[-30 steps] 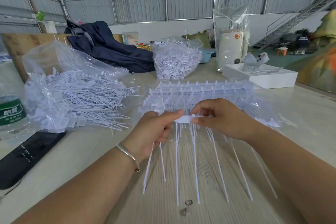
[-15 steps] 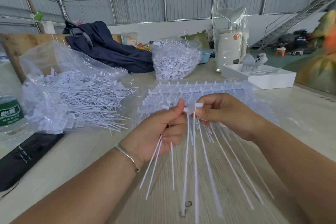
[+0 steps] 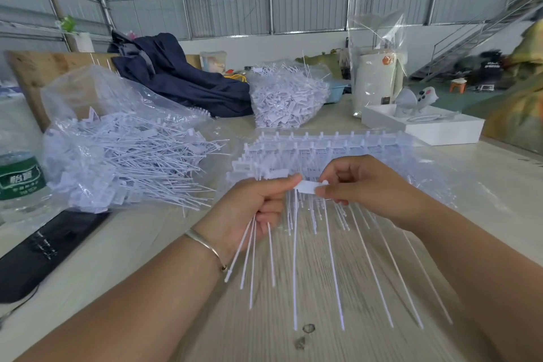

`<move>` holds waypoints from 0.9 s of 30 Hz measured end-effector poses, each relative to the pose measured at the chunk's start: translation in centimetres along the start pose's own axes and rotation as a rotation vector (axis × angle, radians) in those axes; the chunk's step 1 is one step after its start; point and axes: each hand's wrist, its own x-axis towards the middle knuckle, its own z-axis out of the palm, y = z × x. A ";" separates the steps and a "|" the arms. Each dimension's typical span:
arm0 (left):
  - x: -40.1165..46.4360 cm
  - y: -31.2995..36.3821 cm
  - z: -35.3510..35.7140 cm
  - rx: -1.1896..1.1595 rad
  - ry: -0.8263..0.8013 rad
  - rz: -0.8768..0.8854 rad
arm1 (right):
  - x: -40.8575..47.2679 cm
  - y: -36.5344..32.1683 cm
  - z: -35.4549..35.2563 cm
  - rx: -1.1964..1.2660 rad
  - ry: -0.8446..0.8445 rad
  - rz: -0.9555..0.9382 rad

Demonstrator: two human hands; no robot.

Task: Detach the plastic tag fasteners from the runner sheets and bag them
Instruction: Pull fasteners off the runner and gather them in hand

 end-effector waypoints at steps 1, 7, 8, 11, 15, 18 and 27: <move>0.0 -0.1 0.1 0.038 0.002 -0.021 | 0.0 0.1 0.0 -0.031 -0.003 0.002; 0.1 -0.8 0.3 0.280 0.085 -0.007 | 0.0 0.1 0.1 -0.087 -0.013 -0.023; 0.1 -0.9 0.3 0.287 0.101 0.001 | 0.0 0.1 0.1 -0.082 -0.019 -0.030; 0.2 -0.6 0.1 0.231 0.131 0.026 | -0.1 -0.2 -0.4 -0.062 -0.003 -0.037; 0.1 -0.2 -0.2 0.106 0.062 0.007 | -0.2 -0.2 -1.0 -0.050 0.018 -0.045; -0.2 -0.2 0.2 -0.083 -0.065 -0.040 | -0.3 -0.5 -0.9 0.031 -0.039 -0.093; -0.7 -0.4 1.0 -0.129 -0.251 -0.124 | -0.6 -1.4 0.1 0.178 -0.160 -0.151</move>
